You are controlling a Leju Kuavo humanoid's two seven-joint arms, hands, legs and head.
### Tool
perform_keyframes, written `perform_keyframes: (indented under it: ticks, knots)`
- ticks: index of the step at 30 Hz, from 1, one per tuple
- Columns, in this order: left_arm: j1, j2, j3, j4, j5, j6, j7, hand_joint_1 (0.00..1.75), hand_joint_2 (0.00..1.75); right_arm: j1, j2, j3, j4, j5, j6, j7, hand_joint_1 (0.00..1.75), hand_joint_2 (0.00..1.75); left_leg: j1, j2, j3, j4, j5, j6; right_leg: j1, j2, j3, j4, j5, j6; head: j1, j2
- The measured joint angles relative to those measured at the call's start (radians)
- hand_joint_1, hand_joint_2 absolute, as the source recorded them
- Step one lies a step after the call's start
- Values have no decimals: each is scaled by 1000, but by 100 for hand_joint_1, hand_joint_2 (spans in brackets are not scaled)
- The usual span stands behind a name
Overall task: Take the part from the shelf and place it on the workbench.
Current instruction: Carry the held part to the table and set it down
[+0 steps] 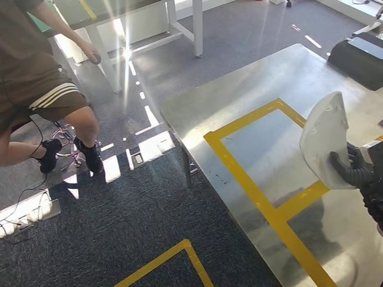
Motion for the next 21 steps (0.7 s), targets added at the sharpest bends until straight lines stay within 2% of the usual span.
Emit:
perform_keyframes:
  ticks: [8, 21]
  knots:
    - [0, -1, 0, 0, 8, 6, 2, 0, 175, -2, 0, 22, -121, 41, -19, 31, 175, 175, 0, 0, 0, 0, 0, 0, 0, -1, 0, 0, 0, 0, 0, 0]
    - [0, -4, 0, 0, 2, -3, -6, 0, 175, -71, 16, 115, -147, 161, -45, 49, 175, 175, 0, 0, 0, 0, 0, 0, 0, -1, 1, 0, 0, 0, 0, 0]
